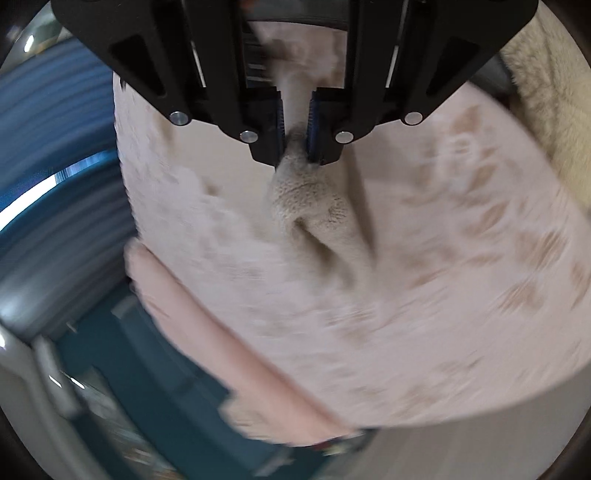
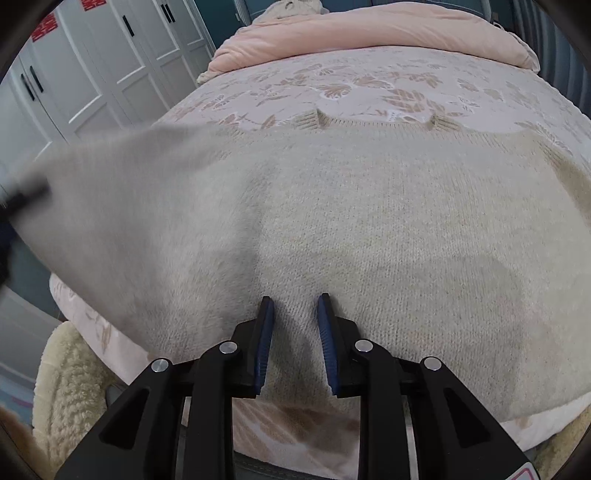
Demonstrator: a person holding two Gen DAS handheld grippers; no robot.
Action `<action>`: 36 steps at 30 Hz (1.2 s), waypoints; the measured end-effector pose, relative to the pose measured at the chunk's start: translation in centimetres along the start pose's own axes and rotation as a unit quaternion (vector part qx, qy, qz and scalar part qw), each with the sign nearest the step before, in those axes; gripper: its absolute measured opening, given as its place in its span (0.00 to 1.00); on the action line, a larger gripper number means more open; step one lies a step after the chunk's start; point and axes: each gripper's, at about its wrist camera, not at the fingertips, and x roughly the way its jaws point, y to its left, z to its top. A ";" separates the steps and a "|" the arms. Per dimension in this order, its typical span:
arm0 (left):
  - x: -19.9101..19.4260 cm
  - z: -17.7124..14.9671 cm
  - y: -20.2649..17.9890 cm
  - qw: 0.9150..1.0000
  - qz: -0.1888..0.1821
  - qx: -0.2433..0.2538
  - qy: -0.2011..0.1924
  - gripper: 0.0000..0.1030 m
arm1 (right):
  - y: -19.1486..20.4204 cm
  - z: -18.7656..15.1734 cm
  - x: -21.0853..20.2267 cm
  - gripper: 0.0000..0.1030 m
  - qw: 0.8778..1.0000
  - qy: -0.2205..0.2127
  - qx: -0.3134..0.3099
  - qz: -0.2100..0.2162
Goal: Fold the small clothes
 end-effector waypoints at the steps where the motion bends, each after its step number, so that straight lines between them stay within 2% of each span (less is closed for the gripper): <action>1: 0.0 0.1 -1.6 1.000 -0.009 0.021 0.001 0.08 | -0.6 0.2 -0.7 0.22 1.000 -0.001 0.020 0.017; 3: 0.2 -0.5 -5.7 0.997 -0.025 0.074 0.003 0.08 | -2.7 0.3 -3.0 0.27 0.995 -0.012 0.078 0.067; 5: 0.8 -1.8 -9.4 0.992 -0.040 0.122 0.012 0.08 | -4.8 -0.1 -5.2 0.44 0.991 -0.035 0.110 0.070; 8: 3.9 -4.5 -13.6 0.983 -0.050 0.172 0.047 0.08 | -9.7 -1.3 -8.7 0.45 0.983 -0.059 0.162 0.057; 10: 6.2 -6.6 -14.7 0.977 -0.045 0.194 0.072 0.09 | -12.7 -2.5 -10.6 0.46 0.979 -0.068 0.188 0.035; 13: 9.1 -10.3 -14.9 0.967 -0.017 0.233 0.106 0.15 | -15.6 -4.1 -12.6 0.46 0.976 -0.073 0.206 0.010; 15: 9.3 -11.9 -13.8 0.964 -0.032 0.232 0.128 0.21 | -16.5 -5.0 -13.4 0.47 0.974 -0.074 0.212 -0.001; 16: 8.9 -12.3 -13.4 0.964 -0.033 0.233 0.128 0.35 | -16.8 -5.3 -13.6 0.54 0.973 -0.075 0.216 0.000; 17: 8.2 -12.5 -12.6 0.964 -0.025 0.235 0.121 0.60 | -17.0 -5.4 -13.7 0.59 0.972 -0.075 0.221 0.005; 19: 6.2 -12.2 -10.3 0.971 0.016 0.226 0.081 0.83 | -16.9 -5.0 -13.3 0.63 0.970 -0.075 0.229 0.026; 20: 5.5 -12.0 -9.5 0.973 0.017 0.221 0.069 0.85 | -16.7 -4.6 -13.1 0.66 0.969 -0.074 0.233 0.039; 22: 4.8 -11.9 -8.1 0.971 0.041 0.228 0.064 0.87 | -15.5 -3.6 -12.5 0.73 0.967 -0.070 0.236 0.071; 24: 5.4 -11.8 -6.5 0.967 0.078 0.231 0.069 0.87 | -14.0 -2.4 -12.2 0.74 0.967 -0.069 0.228 0.089; 28: 7.0 -12.1 -5.0 0.967 0.107 0.216 0.086 0.87 | -10.4 1.1 -11.5 0.84 0.980 -0.073 0.169 0.080; 31: 8.0 -12.3 -5.4 0.963 0.113 0.230 0.084 0.88 | -9.3 2.4 -9.1 0.84 0.986 -0.036 0.155 0.051; 34: 8.5 -12.6 -5.3 0.957 0.125 0.249 0.080 0.86 | -9.8 3.0 -6.8 0.84 0.982 -0.018 0.180 0.054; 36: 9.0 -12.3 -4.7 0.957 0.124 0.246 0.094 0.67 | -9.7 3.5 -6.0 0.67 0.981 -0.015 0.183 0.061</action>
